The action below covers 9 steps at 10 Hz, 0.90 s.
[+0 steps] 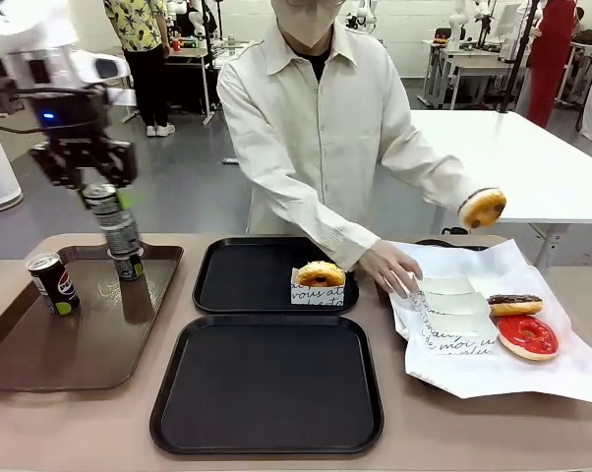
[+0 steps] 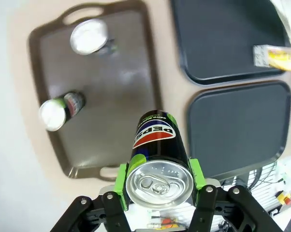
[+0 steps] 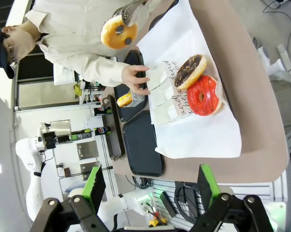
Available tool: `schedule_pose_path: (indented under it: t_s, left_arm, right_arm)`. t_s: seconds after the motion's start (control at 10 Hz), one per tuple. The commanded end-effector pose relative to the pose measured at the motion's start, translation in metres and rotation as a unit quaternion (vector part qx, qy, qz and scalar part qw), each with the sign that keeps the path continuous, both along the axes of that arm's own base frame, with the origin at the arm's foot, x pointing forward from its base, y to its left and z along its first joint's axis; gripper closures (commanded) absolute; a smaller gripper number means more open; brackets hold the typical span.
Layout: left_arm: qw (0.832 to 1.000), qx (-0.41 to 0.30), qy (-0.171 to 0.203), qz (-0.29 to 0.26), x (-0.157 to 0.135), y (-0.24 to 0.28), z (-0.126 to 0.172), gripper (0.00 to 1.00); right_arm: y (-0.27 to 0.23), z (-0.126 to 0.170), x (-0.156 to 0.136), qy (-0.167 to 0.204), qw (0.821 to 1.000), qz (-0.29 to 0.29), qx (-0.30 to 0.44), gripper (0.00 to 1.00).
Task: Set up donuts and drinks on trays.
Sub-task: Pick up one Pepsi coke and place it on the Flat Tray.
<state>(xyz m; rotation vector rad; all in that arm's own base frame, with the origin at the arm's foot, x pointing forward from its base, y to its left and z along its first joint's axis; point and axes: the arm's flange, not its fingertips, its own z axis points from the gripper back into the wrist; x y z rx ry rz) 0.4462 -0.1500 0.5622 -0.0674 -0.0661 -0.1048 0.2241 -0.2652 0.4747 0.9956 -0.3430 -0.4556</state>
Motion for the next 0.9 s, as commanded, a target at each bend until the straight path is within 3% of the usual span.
schedule_pose_path:
  t_s: [0.0,0.5,0.6,0.7,0.8]
  left_arm:
    - [1.000,0.000,-0.014,-0.016,0.015,-0.040,-0.005,0.41]
    - [0.995,-0.039,-0.002,-0.087,0.025,-0.119,-0.050,0.41]
    - [0.995,-0.022,0.012,-0.098,0.018,-0.107,-0.044,0.41]
    - [0.990,-0.012,0.070,-0.122,-0.008,-0.070,-0.022,0.41]
    - [0.982,-0.024,0.083,-0.171,-0.046,-0.030,-0.004,0.41]
  right_arm:
    - [0.000,-0.001,0.001,-0.007,1.000,0.003,0.004,0.00]
    - [0.000,-0.001,0.001,-0.007,1.000,0.003,0.004,0.00]
    - [0.000,-0.001,0.001,-0.007,1.000,0.003,0.004,0.00]
    - [0.000,-0.001,0.001,-0.007,1.000,0.003,0.004,0.00]
    - [0.000,-0.001,0.001,-0.007,1.000,0.003,0.004,0.00]
